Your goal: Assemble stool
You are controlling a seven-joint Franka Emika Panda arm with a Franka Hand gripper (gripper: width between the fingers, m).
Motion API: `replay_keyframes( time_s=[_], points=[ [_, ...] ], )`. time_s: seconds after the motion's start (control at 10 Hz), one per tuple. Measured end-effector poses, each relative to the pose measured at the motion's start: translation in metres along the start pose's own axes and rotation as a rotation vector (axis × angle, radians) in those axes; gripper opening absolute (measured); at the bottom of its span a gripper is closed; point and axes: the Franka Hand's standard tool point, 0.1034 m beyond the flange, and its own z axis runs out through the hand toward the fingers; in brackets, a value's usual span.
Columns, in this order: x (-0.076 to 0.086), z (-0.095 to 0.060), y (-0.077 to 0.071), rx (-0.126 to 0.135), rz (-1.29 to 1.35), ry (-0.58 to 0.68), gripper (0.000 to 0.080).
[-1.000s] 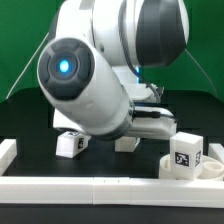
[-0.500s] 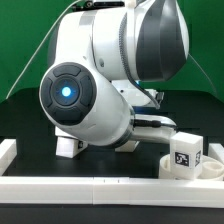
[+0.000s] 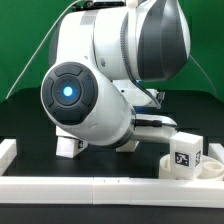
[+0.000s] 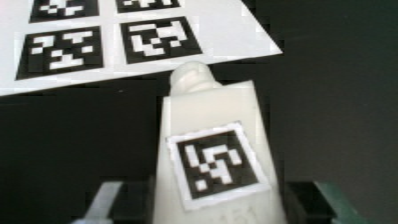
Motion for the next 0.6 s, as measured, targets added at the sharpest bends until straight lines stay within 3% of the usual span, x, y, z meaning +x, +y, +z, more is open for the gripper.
replay_keyframes(
  time_s=[0.3, 0.6],
  points=[
    [-0.005, -0.012, -0.004, 0.0, -0.012, 0.013, 0.0324],
    [-0.038, -0.046, -0.02, 0.003, -0.031, 0.044, 0.0324]
  ],
)
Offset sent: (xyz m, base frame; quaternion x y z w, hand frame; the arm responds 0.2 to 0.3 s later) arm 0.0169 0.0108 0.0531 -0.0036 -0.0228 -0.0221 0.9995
